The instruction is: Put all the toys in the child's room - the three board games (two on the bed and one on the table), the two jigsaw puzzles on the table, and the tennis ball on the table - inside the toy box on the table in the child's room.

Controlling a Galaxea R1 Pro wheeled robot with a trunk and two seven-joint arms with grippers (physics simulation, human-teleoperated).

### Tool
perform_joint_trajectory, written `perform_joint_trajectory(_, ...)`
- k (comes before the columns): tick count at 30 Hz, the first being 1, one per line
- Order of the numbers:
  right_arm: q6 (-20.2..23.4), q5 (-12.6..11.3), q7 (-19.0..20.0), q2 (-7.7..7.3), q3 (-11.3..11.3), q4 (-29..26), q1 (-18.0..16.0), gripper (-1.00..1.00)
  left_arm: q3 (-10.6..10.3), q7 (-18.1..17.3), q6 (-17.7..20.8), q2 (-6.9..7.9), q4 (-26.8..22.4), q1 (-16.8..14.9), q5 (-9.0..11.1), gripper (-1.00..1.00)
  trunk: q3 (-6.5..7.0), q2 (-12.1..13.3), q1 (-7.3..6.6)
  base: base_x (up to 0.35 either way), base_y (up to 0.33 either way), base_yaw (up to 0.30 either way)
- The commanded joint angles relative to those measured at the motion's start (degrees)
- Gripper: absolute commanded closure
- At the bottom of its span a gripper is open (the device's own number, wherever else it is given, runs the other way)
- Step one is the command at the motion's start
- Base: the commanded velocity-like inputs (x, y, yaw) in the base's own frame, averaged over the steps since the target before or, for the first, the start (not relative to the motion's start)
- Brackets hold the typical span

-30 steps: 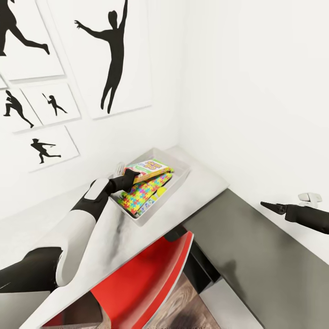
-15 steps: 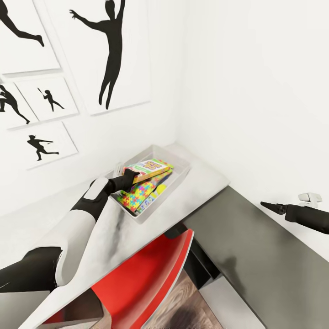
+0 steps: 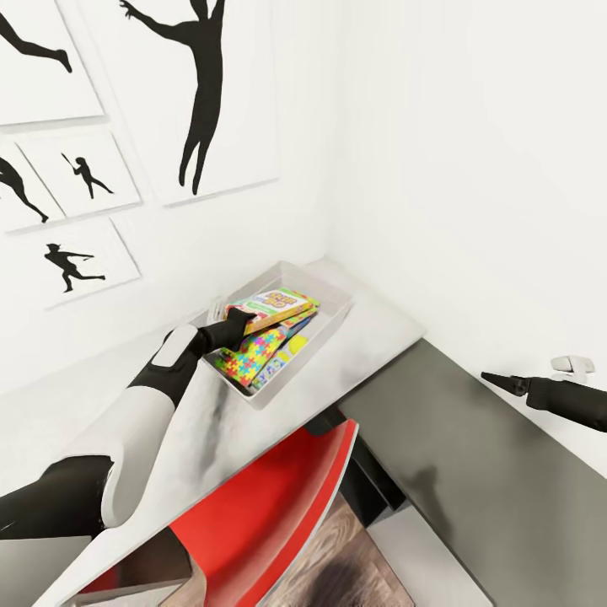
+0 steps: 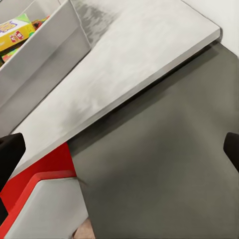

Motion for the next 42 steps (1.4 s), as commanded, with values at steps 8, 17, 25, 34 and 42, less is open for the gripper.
perform_joint_trajectory(8,0.4,0.4,0.5,-0.06,-0.1,0.0,-0.1,-1.0,0.2,0.7,0.5,-0.02,1.2,0.0,-0.9,1.0,-0.24,-0.1,0.04,0.0,0.0,0.0)
perform_joint_trajectory(17,0.4,0.4,0.5,0.01,-0.1,0.0,-0.1,-1.0,0.1,1.6,0.6,-0.31,0.8,0.0,-0.8,-1.0,-0.27,-0.1,0.04,0.0,0.0,0.0)
perform_joint_trajectory(25,0.4,0.4,0.5,0.04,-0.1,0.0,-0.1,-1.0,0.1,1.6,1.1,-0.35,0.3,0.0,-0.6,-1.0,-0.27,-0.1,0.04,0.0,0.0,0.0)
perform_joint_trajectory(34,0.4,0.4,0.5,0.05,0.0,0.0,-0.1,-1.0,0.4,2.0,1.5,-0.32,0.1,0.2,0.0,-1.0,-0.27,-0.1,0.04,0.0,0.0,0.0)
perform_joint_trajectory(42,0.4,0.4,0.5,0.05,0.0,0.0,-0.1,-1.0,0.8,10.9,2.4,-0.43,-2.6,0.4,3.2,-1.0,-0.27,-0.1,0.04,0.0,0.0,0.0)
